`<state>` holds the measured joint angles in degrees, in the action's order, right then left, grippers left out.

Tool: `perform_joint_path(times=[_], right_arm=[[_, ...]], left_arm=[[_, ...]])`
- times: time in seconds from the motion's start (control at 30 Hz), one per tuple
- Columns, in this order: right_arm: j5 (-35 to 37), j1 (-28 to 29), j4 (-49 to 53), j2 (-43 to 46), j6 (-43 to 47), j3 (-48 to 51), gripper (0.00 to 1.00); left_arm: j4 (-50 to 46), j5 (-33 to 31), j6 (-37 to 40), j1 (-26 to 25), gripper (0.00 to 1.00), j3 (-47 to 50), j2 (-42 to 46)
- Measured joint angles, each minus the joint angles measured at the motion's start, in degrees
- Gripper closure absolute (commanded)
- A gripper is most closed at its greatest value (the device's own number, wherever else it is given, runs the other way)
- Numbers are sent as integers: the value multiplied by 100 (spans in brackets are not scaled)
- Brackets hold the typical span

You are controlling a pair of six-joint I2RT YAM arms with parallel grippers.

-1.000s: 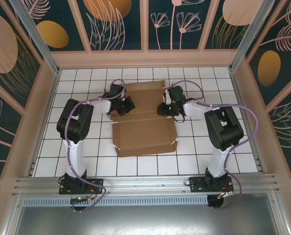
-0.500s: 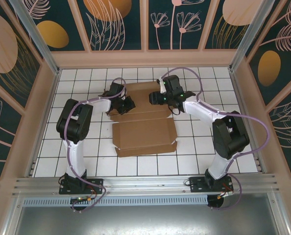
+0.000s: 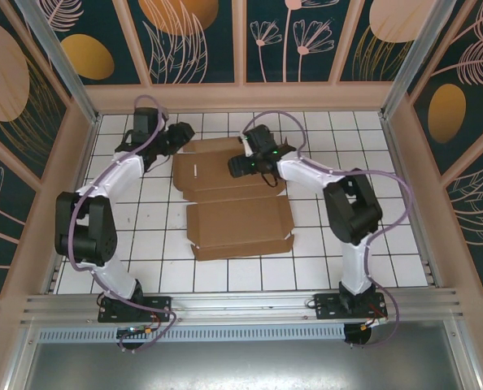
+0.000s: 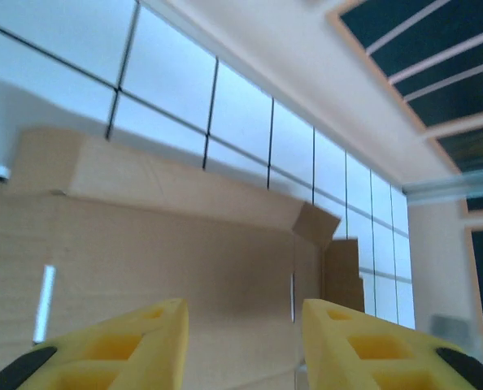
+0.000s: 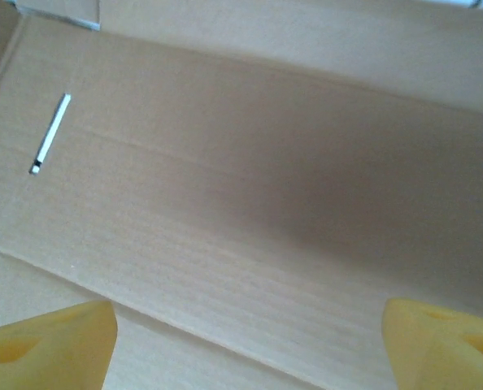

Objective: Fold the paper box

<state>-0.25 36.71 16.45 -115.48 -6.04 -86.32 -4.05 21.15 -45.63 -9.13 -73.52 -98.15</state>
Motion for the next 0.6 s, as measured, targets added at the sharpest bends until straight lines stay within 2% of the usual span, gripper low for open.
perform_joint_path(times=[0.27, 0.6], right_arm=[[907, 267, 485, -1147, 22, -957, 12], [802, 260, 885, -1633, -24, -1462, 18]], left_arm=[[-136, -103, 0, 68, 50, -125, -192], [-584, -398, 214, 181, 42, -1027, -811]])
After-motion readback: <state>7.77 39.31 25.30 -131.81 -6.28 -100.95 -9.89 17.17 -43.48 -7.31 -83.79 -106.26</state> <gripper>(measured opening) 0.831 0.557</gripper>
